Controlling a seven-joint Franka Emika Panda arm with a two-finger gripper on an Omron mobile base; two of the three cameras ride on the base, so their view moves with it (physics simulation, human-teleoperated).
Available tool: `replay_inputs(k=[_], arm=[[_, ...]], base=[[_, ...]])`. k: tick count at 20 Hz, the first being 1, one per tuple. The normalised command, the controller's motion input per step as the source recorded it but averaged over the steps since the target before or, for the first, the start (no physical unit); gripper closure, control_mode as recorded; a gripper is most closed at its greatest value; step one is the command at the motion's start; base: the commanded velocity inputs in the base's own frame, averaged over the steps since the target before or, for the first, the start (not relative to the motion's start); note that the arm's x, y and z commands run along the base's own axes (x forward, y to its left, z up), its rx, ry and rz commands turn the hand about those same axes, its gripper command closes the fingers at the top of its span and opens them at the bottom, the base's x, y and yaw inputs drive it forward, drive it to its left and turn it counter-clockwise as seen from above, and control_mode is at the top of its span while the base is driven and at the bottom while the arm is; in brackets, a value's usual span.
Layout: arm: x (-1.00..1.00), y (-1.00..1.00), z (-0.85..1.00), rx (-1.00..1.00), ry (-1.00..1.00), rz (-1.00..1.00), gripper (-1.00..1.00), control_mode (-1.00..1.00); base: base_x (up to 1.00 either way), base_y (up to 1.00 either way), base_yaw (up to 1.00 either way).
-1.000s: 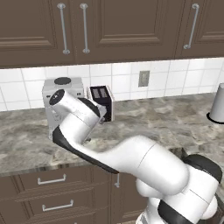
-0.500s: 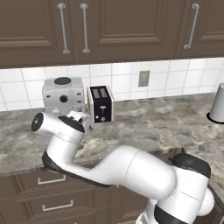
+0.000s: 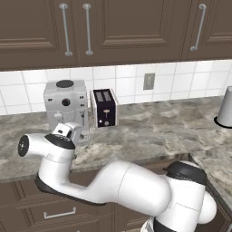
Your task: Take the tongs from the drawer on the left and place them on the dining counter next to the tray containing the hot dog.
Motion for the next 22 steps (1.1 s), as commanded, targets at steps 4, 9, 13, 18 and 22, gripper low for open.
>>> replay_inputs(k=[4,9,13,18,22], arm=[[0.0,0.28,-0.07,-0.07,0.0,0.07,-1.0,-1.0],[0.0,0.31,-0.14,-0.09,-0.08,0.07,-1.0,-1.0],[-0.07,0.28,-0.23,-0.12,-0.23,0.09,-1.0,-1.0],[-0.14,0.1,-0.3,-0.1,-0.23,0.11,-1.0,-1.0],[-0.21,0.0,-0.36,-0.07,-0.21,0.11,-1.0,-1.0]], base=[[0.0,0.0,0.0],[0.0,0.0,0.0],[0.0,0.0,0.0],[0.0,0.0,0.0],[0.0,0.0,0.0]])
